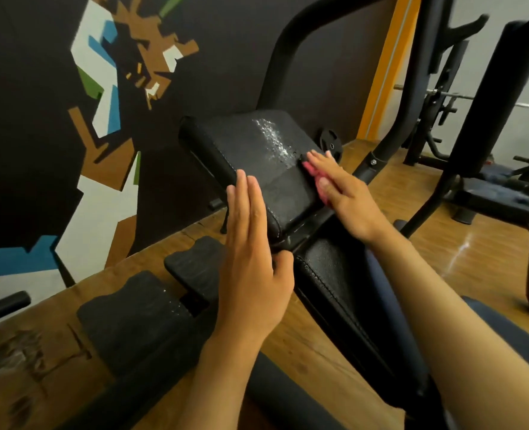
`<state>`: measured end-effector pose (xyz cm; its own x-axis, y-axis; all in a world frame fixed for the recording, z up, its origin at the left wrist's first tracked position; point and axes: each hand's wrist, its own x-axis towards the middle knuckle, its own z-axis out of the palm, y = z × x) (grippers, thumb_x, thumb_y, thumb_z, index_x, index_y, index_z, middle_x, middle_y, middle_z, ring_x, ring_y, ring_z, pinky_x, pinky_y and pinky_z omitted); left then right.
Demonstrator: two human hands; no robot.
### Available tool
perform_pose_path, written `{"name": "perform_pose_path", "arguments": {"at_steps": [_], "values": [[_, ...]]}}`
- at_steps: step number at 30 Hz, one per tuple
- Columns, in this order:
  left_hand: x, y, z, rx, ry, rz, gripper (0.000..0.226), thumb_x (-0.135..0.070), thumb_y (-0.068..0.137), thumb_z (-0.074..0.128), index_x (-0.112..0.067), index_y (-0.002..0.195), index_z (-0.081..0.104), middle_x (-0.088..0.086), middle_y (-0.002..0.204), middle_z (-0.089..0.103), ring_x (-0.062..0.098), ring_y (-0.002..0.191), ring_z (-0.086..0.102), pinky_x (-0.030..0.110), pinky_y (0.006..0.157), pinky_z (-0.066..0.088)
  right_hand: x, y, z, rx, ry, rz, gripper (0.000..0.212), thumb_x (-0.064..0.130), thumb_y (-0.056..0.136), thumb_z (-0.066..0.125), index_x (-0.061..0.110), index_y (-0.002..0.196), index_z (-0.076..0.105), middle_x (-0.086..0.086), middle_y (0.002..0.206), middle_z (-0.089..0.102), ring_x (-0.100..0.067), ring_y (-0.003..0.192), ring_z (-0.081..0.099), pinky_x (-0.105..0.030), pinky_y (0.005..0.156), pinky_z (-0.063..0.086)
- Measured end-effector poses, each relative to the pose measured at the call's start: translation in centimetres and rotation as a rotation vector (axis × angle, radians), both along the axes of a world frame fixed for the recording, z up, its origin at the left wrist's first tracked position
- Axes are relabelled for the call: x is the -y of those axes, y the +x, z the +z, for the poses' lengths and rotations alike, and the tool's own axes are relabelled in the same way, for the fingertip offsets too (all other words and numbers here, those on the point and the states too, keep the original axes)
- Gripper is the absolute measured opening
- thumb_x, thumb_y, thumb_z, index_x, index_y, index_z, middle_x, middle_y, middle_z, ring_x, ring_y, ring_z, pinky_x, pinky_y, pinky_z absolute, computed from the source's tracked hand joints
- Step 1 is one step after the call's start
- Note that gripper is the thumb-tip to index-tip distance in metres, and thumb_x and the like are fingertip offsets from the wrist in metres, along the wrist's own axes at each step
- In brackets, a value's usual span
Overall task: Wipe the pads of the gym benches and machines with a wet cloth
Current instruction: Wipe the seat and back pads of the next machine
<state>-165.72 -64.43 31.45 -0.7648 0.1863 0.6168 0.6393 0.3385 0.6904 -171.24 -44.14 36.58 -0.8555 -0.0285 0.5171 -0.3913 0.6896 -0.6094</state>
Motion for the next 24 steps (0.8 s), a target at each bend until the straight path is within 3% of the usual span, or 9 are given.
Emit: {"name": "perform_pose_path", "arguments": {"at_steps": [4,9,12,15,18,21,24], "values": [[-0.4,-0.2,-0.2,0.002,0.075,-0.037,0.092,0.001,0.095,0.045,-0.031,0.162,-0.01,-0.023,0.168,-0.019,-0.002,0.153,-0.02,0.026,0.124,-0.002,1.3,0.7,0.2,-0.004,0.041,-0.031,0.047,0.01,0.106,0.042,0.023,0.151,0.038,0.009,0.156,0.041,-0.016,0.157,0.01,-0.04,0.129,0.007],[-0.7,-0.6,-0.6,0.01,0.184,-0.081,0.083,-0.009,0.095,0.036,-0.027,0.163,-0.009,-0.021,0.169,-0.016,-0.001,0.154,-0.017,0.024,0.127,-0.005,5.2,5.1,-1.5,-0.14,0.251,0.26,0.05,0.007,0.109,0.04,0.013,0.158,0.031,0.004,0.167,0.028,-0.012,0.157,0.009,-0.044,0.129,0.008],[-0.7,-0.3,-0.4,0.003,0.164,-0.083,0.085,-0.008,0.093,0.036,-0.026,0.163,-0.008,-0.02,0.169,-0.018,0.0,0.154,-0.018,0.02,0.125,-0.006,1.2,1.5,-0.7,-0.068,0.086,0.105,0.046,0.014,0.109,0.036,0.023,0.154,0.038,0.006,0.16,0.041,-0.014,0.157,0.009,-0.048,0.129,0.007],[-0.6,-0.4,-0.4,-0.011,0.146,-0.074,0.085,-0.01,0.094,0.038,-0.026,0.162,-0.009,-0.018,0.169,-0.019,0.002,0.154,-0.018,0.02,0.125,-0.006,-0.8,-0.8,0.4,0.038,-0.042,-0.029,0.045,0.016,0.109,0.037,0.026,0.152,0.038,0.024,0.147,0.045,-0.013,0.157,0.008,-0.035,0.128,0.006],[-0.9,-0.5,-0.7,-0.02,0.177,-0.046,0.083,-0.014,0.098,0.04,-0.021,0.163,-0.011,-0.013,0.17,-0.02,0.005,0.155,-0.019,0.023,0.126,-0.006,2.2,1.6,0.0,-0.048,0.053,0.001,0.045,0.016,0.109,0.038,0.019,0.154,0.04,0.01,0.159,0.04,-0.014,0.157,0.01,-0.043,0.129,0.011],[-1.0,-0.9,-1.6,-0.035,0.205,-0.034,0.079,-0.023,0.104,0.04,-0.02,0.161,-0.015,-0.01,0.17,-0.022,0.009,0.156,-0.018,0.027,0.127,-0.004,4.3,4.5,-1.6,-0.142,0.238,0.22,0.049,0.007,0.109,0.039,0.011,0.157,0.034,0.005,0.165,0.031,-0.016,0.158,0.01,-0.045,0.129,0.012],[-1.1,-1.0,-1.7,-0.048,0.217,-0.033,0.078,-0.029,0.105,0.038,-0.019,0.162,-0.014,-0.01,0.17,-0.021,0.01,0.157,-0.017,0.033,0.127,-0.002,1.7,2.5,-0.7,-0.084,0.179,0.217,0.051,-0.003,0.107,0.036,0.011,0.156,0.034,0.009,0.159,0.039,-0.013,0.157,0.009,-0.041,0.129,0.008]]}}
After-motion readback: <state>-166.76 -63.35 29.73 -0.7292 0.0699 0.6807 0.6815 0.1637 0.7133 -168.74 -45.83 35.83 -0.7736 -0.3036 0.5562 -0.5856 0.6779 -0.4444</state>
